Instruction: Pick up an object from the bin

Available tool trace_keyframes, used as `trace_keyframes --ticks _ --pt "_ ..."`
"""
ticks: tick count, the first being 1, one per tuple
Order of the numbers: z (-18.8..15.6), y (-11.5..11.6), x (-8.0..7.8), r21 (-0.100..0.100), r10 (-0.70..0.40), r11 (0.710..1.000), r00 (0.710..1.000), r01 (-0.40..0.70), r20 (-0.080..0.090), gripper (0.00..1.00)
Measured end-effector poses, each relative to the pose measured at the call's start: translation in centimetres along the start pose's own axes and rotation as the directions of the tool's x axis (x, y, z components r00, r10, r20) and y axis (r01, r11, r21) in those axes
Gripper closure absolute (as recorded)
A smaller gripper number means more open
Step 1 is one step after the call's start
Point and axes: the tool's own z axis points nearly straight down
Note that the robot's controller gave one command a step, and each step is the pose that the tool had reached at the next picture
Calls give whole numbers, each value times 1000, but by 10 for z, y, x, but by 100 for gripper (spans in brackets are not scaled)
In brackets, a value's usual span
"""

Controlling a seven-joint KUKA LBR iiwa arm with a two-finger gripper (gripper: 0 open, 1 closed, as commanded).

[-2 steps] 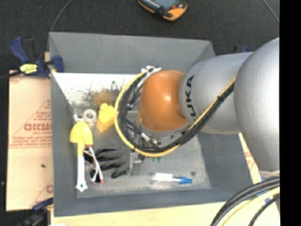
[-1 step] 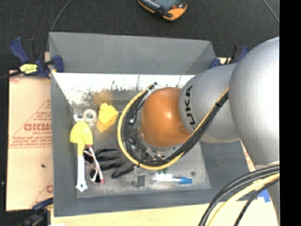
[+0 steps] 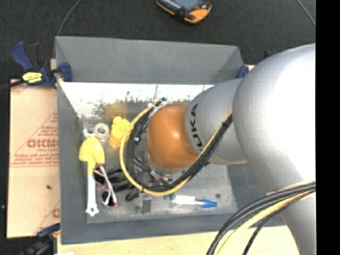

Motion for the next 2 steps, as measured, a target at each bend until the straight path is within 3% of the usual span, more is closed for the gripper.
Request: trace_keyframes --ticks 1,2 --pt "-2 -47 -20 3 33 999 999 -33 5 100" --pt "-2 -47 -20 2 33 999 999 -33 5 100"
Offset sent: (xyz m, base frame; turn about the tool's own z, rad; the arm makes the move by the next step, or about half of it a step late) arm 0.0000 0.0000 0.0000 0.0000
